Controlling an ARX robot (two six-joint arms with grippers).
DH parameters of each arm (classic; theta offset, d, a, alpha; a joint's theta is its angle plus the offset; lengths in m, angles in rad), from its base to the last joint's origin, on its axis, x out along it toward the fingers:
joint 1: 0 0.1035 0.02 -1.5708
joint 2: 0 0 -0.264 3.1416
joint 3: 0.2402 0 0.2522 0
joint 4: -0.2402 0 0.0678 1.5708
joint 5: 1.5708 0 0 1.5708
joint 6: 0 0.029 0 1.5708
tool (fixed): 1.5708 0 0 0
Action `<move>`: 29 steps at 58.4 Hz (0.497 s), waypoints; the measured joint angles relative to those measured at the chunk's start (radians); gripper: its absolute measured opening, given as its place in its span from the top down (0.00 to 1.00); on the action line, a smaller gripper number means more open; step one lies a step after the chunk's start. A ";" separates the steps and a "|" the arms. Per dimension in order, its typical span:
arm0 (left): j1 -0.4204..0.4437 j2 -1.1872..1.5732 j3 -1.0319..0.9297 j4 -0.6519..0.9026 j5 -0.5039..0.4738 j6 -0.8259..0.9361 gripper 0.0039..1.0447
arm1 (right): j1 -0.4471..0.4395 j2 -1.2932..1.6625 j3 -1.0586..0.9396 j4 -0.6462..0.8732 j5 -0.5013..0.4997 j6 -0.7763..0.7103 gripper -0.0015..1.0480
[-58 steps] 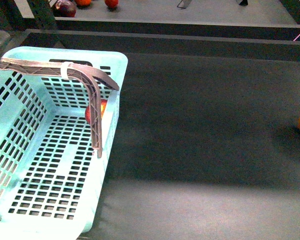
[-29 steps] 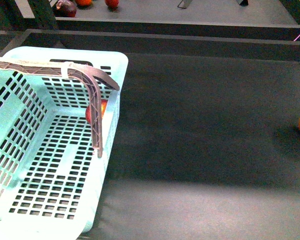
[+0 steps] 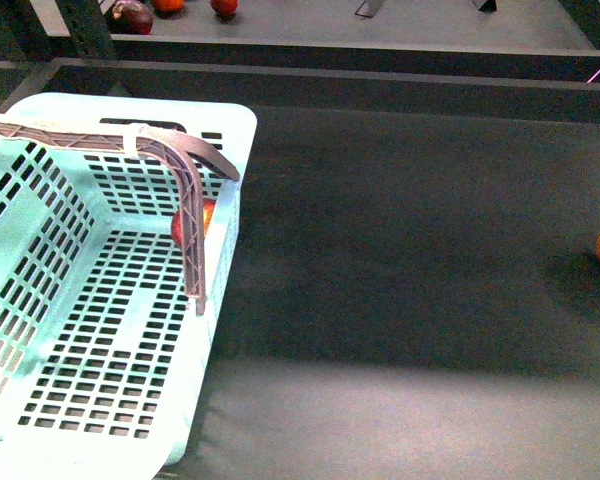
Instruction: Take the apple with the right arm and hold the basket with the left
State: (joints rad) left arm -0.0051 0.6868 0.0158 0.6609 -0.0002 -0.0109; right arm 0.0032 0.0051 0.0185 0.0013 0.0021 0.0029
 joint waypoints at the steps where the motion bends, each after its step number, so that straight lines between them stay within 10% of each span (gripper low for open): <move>1: 0.000 -0.015 0.000 -0.013 0.000 0.000 0.97 | 0.000 0.000 0.000 0.000 0.000 0.000 0.09; 29: 0.001 -0.301 -0.001 -0.276 0.000 0.000 0.97 | 0.000 0.000 0.000 0.000 0.000 0.000 0.09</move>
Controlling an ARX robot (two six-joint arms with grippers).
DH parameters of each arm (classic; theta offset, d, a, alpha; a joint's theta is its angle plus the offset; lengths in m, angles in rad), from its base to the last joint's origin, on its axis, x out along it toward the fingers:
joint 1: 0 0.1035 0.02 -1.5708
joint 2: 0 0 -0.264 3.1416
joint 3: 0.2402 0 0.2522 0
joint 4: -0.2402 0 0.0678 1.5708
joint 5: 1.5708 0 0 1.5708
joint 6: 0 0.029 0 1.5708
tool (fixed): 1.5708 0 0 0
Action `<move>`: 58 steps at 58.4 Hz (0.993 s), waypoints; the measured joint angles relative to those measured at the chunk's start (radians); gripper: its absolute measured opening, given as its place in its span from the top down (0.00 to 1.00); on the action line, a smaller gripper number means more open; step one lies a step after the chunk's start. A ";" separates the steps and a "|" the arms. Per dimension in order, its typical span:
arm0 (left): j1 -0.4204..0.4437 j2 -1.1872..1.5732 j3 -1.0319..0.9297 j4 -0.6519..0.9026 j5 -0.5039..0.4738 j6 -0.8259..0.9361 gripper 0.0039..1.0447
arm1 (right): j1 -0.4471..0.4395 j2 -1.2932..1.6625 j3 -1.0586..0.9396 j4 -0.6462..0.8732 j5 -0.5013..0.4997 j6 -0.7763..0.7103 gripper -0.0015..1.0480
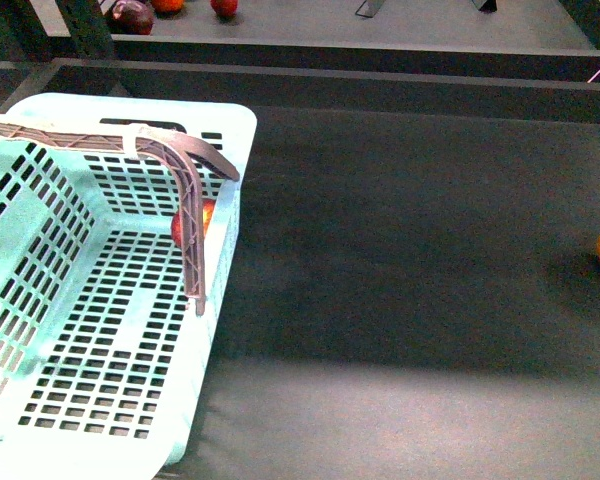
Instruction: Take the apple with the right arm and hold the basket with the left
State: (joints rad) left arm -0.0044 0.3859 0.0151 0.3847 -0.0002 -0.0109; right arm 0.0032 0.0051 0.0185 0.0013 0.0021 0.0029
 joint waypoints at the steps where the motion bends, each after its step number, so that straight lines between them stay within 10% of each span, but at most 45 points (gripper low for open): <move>1: 0.000 -0.009 0.000 -0.009 0.000 0.000 0.97 | 0.000 0.000 0.000 0.000 0.000 0.000 0.09; 58: 0.000 -0.380 0.000 -0.383 0.000 0.000 0.97 | 0.000 0.000 0.000 0.000 0.000 0.000 0.09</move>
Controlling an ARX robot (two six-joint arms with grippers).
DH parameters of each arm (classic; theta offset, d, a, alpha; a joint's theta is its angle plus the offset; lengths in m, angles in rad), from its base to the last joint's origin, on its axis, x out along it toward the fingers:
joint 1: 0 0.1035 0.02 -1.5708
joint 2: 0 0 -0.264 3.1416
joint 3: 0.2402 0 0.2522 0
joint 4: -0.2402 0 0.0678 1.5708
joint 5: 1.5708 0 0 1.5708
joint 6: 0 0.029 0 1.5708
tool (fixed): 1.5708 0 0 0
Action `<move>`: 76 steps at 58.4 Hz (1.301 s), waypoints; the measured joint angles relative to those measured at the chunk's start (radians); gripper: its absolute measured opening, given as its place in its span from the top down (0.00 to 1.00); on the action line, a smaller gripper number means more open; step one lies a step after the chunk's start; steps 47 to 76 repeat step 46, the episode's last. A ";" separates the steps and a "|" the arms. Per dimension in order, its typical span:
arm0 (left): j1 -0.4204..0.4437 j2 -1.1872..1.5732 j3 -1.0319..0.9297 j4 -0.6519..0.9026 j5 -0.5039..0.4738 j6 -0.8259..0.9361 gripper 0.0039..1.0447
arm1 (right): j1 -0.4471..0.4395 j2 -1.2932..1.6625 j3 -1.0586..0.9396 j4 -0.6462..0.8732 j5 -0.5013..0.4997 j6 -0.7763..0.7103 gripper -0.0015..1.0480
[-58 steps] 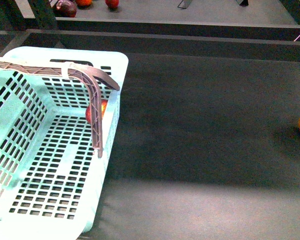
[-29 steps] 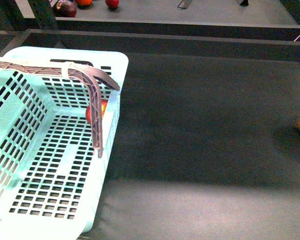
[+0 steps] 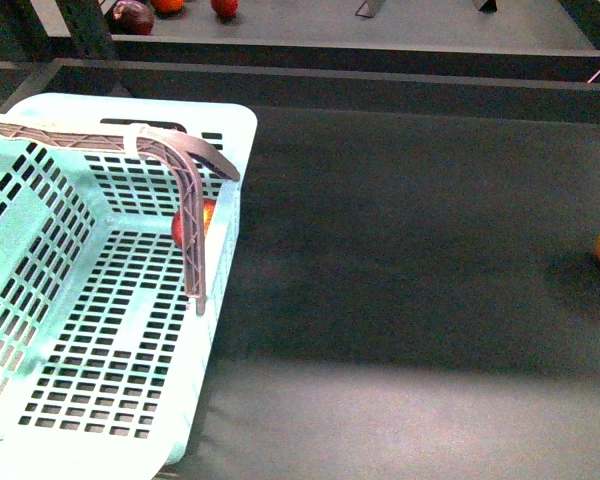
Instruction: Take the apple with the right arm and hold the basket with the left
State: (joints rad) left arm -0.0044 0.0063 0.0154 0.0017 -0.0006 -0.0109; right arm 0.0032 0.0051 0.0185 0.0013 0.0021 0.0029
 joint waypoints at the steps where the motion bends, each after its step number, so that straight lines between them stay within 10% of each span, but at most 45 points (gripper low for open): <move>1: 0.000 0.000 0.000 0.000 0.000 0.000 0.97 | 0.000 0.000 0.000 0.000 0.000 0.000 0.09; 15: 0.000 0.000 0.000 0.000 0.000 0.000 0.96 | 0.000 0.000 0.000 0.000 0.000 0.000 0.09; 45: 0.000 0.000 0.000 0.000 0.000 0.000 0.06 | 0.000 0.000 0.000 0.000 0.000 0.000 0.09; 76: 0.000 0.000 0.000 0.000 0.000 0.002 0.05 | 0.000 0.000 0.000 0.000 0.000 0.000 0.09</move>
